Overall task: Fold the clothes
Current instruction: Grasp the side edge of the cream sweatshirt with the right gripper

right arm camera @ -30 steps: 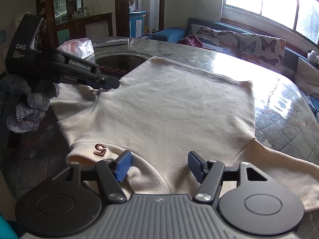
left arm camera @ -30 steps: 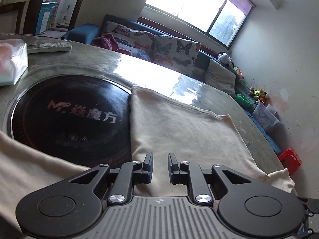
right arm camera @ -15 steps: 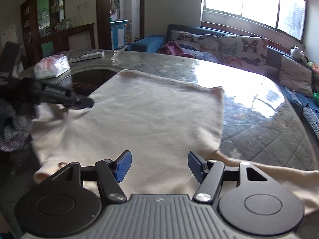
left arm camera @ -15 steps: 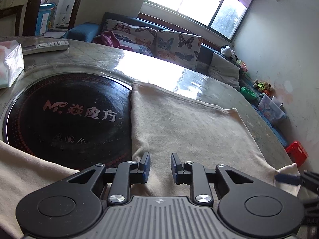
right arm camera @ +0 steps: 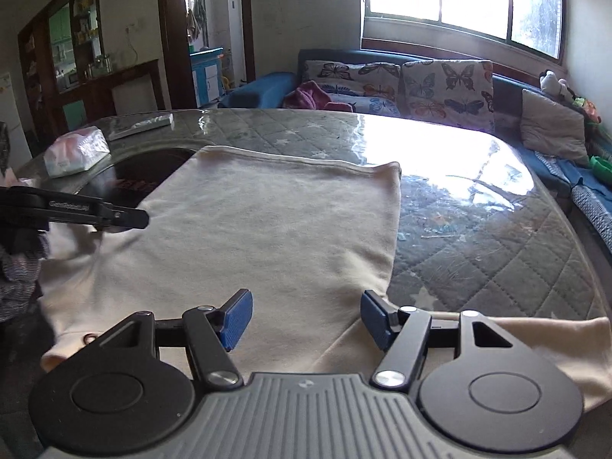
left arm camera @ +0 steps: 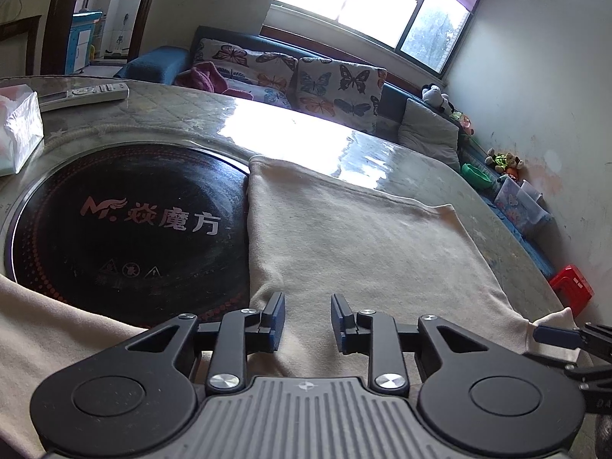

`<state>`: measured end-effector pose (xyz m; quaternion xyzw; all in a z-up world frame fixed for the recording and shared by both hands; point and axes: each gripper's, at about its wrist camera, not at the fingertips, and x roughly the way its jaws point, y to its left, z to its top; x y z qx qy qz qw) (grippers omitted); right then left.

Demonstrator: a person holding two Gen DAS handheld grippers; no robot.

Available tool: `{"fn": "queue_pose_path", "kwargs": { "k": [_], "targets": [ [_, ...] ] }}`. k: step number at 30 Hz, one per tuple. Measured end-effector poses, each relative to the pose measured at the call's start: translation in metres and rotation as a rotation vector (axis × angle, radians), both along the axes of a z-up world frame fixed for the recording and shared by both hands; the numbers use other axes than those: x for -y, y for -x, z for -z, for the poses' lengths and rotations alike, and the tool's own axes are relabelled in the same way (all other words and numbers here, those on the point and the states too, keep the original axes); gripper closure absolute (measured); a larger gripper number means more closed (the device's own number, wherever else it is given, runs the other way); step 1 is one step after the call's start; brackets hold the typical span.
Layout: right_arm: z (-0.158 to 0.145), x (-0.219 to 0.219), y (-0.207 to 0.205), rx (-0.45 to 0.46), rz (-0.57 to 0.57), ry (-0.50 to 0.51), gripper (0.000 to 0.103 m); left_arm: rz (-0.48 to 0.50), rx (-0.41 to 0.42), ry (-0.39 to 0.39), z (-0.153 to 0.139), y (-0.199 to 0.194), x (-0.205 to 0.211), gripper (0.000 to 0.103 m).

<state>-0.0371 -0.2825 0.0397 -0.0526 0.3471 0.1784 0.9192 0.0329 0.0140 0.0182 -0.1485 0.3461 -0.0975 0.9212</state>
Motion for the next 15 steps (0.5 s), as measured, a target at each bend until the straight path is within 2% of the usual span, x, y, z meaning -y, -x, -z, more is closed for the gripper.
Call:
{"fn": "queue_pose_path", "kwargs": {
  "k": [4, 8, 12, 15],
  "targets": [
    [0.0, -0.001, 0.016, -0.004, -0.012, 0.021, 0.039, -0.003, 0.006, -0.026, -0.003, 0.002, 0.004, 0.069],
    [-0.002, 0.003, 0.039, -0.032, -0.039, -0.008, 0.039, 0.007, 0.023, -0.052, -0.008, 0.005, 0.012, 0.063],
    [0.005, 0.01, 0.049, -0.087, -0.03, -0.031, 0.039, 0.045, 0.047, -0.06, -0.015, 0.01, 0.024, 0.057],
    [0.009, 0.014, 0.054, -0.084, -0.015, -0.019, 0.039, 0.079, 0.065, -0.066, -0.02, 0.014, 0.035, 0.056]
  ]
}}
